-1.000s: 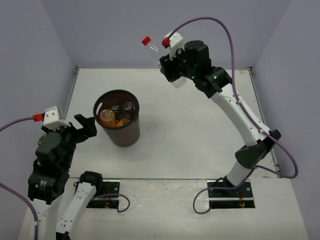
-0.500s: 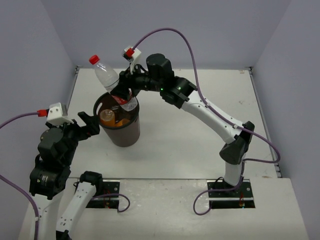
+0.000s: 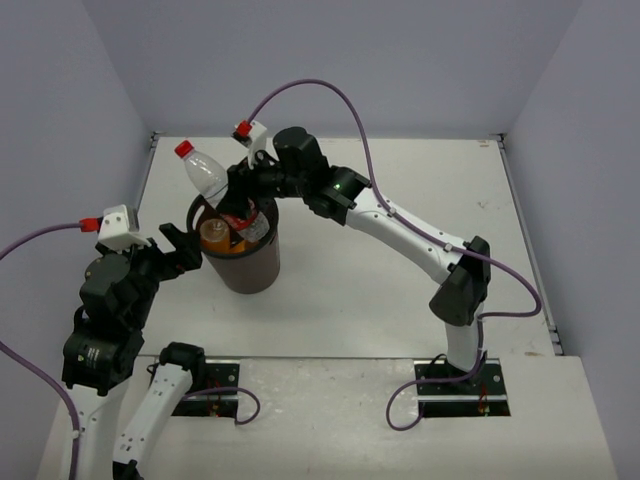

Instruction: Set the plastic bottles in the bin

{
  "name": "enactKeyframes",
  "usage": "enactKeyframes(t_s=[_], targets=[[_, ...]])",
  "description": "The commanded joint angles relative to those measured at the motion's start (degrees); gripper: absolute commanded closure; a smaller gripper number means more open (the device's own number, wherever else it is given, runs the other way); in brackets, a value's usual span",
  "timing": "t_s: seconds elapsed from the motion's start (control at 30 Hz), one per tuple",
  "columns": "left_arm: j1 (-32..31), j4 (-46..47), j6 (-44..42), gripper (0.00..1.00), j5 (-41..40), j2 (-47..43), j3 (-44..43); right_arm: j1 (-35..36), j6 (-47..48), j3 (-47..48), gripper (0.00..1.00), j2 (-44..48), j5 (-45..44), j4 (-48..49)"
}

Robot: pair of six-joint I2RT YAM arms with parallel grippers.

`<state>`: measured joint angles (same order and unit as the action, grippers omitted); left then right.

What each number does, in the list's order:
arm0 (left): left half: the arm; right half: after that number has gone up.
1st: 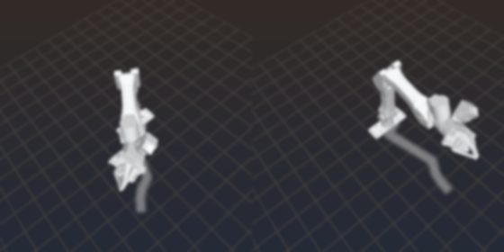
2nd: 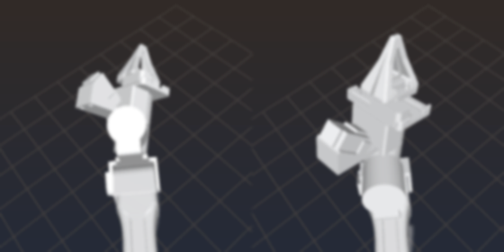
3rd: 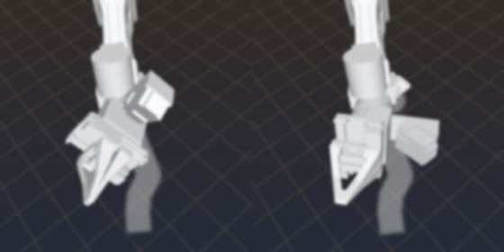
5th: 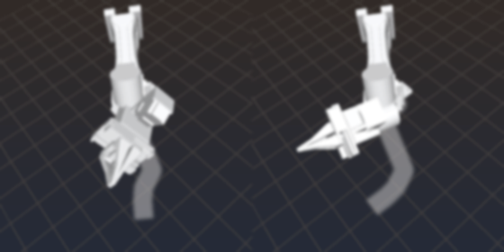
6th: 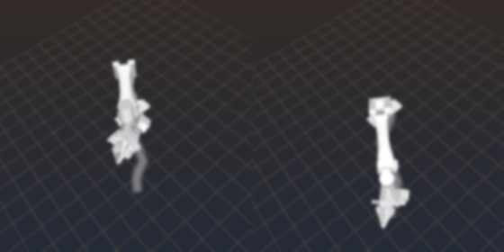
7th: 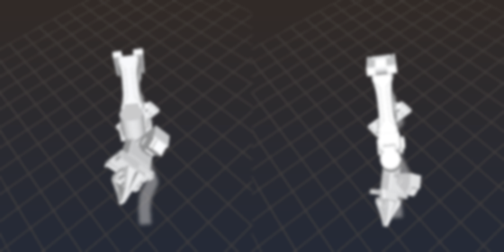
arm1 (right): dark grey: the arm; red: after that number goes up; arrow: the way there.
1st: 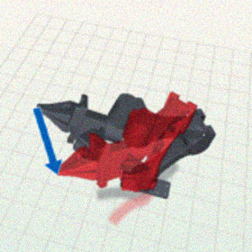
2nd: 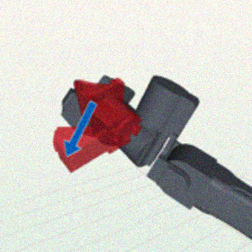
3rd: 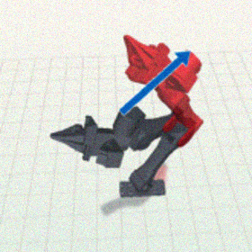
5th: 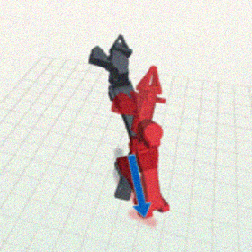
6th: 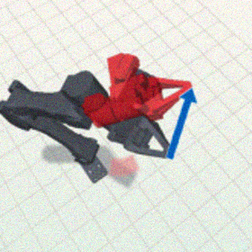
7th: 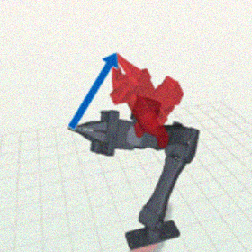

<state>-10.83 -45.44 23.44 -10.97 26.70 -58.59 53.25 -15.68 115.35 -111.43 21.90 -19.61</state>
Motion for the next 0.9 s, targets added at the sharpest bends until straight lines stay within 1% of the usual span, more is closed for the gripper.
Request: enactKeyframes(t_s=[0.0, 0.07, 0.13, 0.53, 0.6, 0.73, 0.8, 0.87], targets=[[0.55, 1.94, 0.29, 0.0, 0.68, 0.11, -0.12, 0.45, 0.12, -0.47, 0.37, -0.37, -0.81, 2.91], [0.55, 2.02, 0.29, 0.0, 0.68, 0.19, -0.21, 0.45, 0.04, -0.48, 0.33, -0.28, -0.72, 3.0], [0.61, 1.94, 0.29, 0.0, 0.57, 0.06, -0.35, 0.45, 0.17, -0.02, 0.26, -0.2, -0.88, 2.88], [0.59, 1.63, 0.55, 0.0, -0.23, -0.63, -0.5, 0.45, 1.95, 0.4, 0.19, 2.82, -4.05, 1.77], [0.55, 1.5, 0.52, 0.0, -0.28, -0.65, -0.81, 0.45, 2.11, 0.08, 0.16, 3.88, -5.11, 1.91], [0.55, 1.41, 0.46, 0.0, -0.53, -0.59, -1.24, 0.29, 1.44, -2.56, 0.02, 8.13, -11.45, 2.56], [0.55, 1.41, 0.55, 0.0, -0.58, -0.59, -1.35, -0.08, 0.88, -4.88, 0.01, 10.85, -15.54, 2.47], [0.55, 1.41, 0.66, 0.0, -0.83, -0.51, -1.44, -2.32, -1.59, -8.26, 0.01, 15.09, -19.57, 2.48]])
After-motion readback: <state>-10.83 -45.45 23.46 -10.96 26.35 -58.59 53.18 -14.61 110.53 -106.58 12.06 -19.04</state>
